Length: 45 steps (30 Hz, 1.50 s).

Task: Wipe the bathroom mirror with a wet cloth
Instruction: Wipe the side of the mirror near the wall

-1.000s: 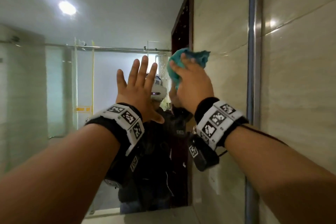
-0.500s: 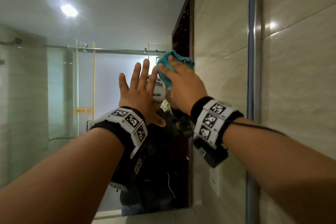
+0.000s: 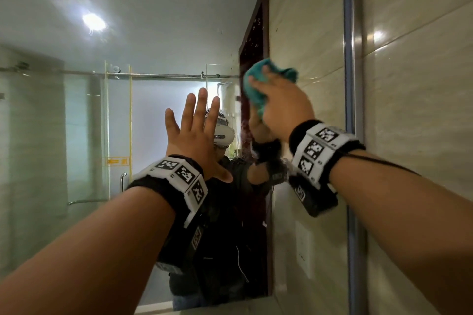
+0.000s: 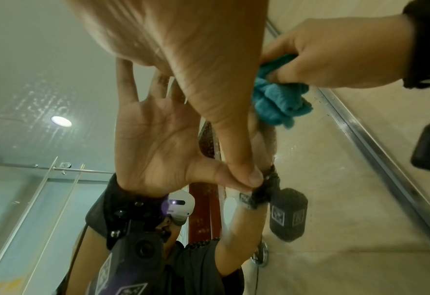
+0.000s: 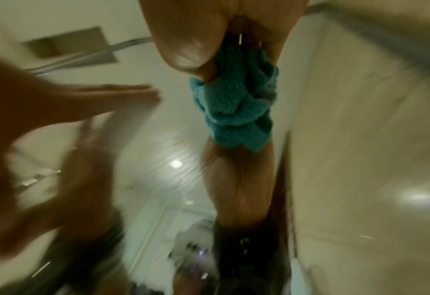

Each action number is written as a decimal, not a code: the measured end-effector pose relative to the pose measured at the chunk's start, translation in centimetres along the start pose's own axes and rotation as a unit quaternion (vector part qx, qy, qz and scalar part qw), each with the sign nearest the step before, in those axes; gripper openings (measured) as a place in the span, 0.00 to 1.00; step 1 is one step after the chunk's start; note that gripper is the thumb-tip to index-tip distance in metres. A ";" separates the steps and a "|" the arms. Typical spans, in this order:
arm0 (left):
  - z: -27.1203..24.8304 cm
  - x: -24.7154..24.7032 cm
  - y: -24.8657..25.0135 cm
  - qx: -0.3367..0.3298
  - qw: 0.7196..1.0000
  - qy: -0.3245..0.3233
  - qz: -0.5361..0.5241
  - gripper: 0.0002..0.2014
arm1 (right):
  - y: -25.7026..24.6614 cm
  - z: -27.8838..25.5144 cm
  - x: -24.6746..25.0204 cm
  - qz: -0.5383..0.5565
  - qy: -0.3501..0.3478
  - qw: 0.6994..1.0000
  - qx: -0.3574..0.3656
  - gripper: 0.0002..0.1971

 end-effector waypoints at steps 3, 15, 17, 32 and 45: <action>0.0 -0.1 0.0 -0.003 1.000 0.000 -0.003 0.75 | 0.9 -0.6 0.4 0.042 0.028 0.996 -0.070 0.35; 0.0 -0.1 0.0 0.002 1.000 -0.013 -0.009 0.76 | 5.3 -1.0 3.5 0.009 0.073 0.991 -0.114 0.31; 0.0 -0.1 0.1 0.003 1.000 -0.014 -0.011 0.76 | 4.7 -1.8 2.8 -0.046 0.052 0.993 -0.098 0.28; -0.2 0.2 0.3 0.011 1.000 -0.026 -0.003 0.77 | 4.1 -7.5 -0.9 0.013 0.012 0.999 -0.050 0.28; -4.6 -1.2 1.5 -0.017 1.000 -0.006 -0.006 0.72 | 8.8 -11.9 -2.1 -0.020 -0.010 0.995 -0.097 0.31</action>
Point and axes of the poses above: each hand's wrist, its own z-axis towards the middle knuckle, its own x-axis out of the back of the hand, y = z × x, the point moved 8 cm from there along z, towards the middle knuckle, and after that the axes turned 10 degrees about z, right-handed, at the moved point
